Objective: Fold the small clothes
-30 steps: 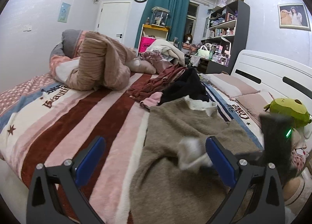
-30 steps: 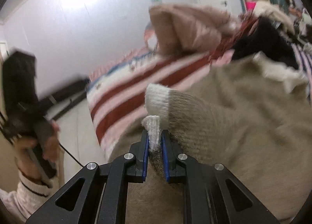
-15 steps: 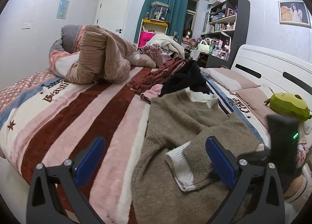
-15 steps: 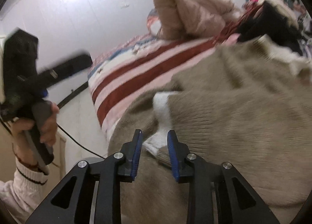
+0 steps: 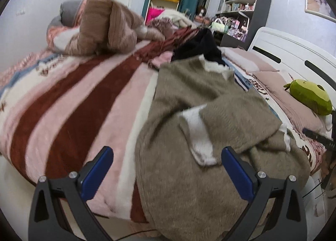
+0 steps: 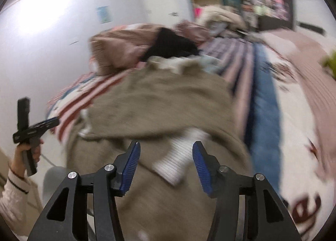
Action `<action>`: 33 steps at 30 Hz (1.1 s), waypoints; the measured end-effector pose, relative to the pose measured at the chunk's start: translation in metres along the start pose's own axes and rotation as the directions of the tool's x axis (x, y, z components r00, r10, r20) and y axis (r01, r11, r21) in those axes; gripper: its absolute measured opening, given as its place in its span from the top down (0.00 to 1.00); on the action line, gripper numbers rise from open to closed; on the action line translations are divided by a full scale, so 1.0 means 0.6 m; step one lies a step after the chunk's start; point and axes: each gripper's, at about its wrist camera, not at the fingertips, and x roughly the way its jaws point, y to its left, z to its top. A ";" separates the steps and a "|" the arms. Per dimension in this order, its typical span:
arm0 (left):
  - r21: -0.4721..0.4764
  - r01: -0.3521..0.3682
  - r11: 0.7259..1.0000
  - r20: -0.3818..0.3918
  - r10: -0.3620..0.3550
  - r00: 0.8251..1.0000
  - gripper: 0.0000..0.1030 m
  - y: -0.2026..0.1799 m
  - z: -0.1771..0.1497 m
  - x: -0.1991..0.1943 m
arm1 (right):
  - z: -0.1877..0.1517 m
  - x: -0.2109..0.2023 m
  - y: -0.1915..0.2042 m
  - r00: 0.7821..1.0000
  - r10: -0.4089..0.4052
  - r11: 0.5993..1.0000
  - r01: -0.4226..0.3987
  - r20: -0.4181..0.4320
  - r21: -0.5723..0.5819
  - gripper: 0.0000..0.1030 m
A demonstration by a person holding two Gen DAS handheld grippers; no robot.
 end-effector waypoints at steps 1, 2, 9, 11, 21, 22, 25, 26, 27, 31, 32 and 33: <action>-0.014 0.014 1.000 -0.020 -0.014 1.000 0.02 0.003 -0.008 0.010 | -0.014 -0.006 -0.017 1.000 -0.018 0.999 0.018 -0.011 0.028 0.53; -0.024 0.024 0.999 -0.038 -0.025 0.999 0.02 0.004 -0.014 0.019 | -0.024 -0.008 -0.028 0.999 -0.032 0.998 0.033 -0.020 0.048 0.53; -0.071 0.025 0.997 -0.130 -0.034 0.991 0.21 0.004 -0.039 0.075 | -0.088 -0.002 -0.090 0.996 -0.024 0.983 0.038 -0.082 0.177 0.42; -0.071 0.031 0.997 -0.132 -0.040 0.990 0.22 0.002 -0.041 0.079 | -0.094 0.004 -0.087 0.995 0.032 0.981 -0.014 -0.092 0.193 0.42; -0.049 0.008 0.999 -0.154 -0.015 0.988 0.81 -0.008 -0.038 0.086 | -0.079 0.049 -0.036 0.993 0.048 0.994 -0.036 -0.112 0.105 0.90; -0.049 0.016 0.999 -0.154 -0.024 0.988 0.84 -0.010 -0.037 0.086 | -0.073 0.050 -0.036 0.993 0.060 0.991 -0.047 -0.102 0.122 0.91; -0.031 0.000 1.000 -0.154 -0.005 0.988 0.86 -0.016 -0.033 0.087 | -0.056 0.046 -0.032 0.995 0.076 0.990 -0.067 -0.068 0.122 0.93; -0.031 0.001 1.000 -0.153 -0.006 0.988 0.87 -0.017 -0.031 0.086 | -0.048 0.043 -0.028 0.996 0.073 0.992 -0.067 -0.054 0.110 0.93; -0.032 0.002 0.999 -0.149 -0.007 0.989 0.87 -0.017 -0.030 0.084 | -0.038 0.039 -0.023 0.996 0.076 0.993 -0.072 -0.041 0.097 0.94; -0.016 0.016 1.000 -0.112 -0.018 0.994 0.88 -0.026 -0.012 0.066 | 0.006 0.032 0.000 0.997 0.072 0.997 -0.072 -0.006 0.035 0.94; -0.016 0.028 0.999 -0.101 -0.030 0.994 0.88 -0.029 -0.004 0.061 | 0.016 0.033 0.005 0.998 0.069 0.997 -0.069 0.000 0.021 0.94; -0.015 0.038 0.999 -0.088 -0.039 0.995 0.88 -0.033 0.003 0.055 | 0.031 0.033 0.011 0.997 0.074 0.997 -0.074 0.008 0.011 0.94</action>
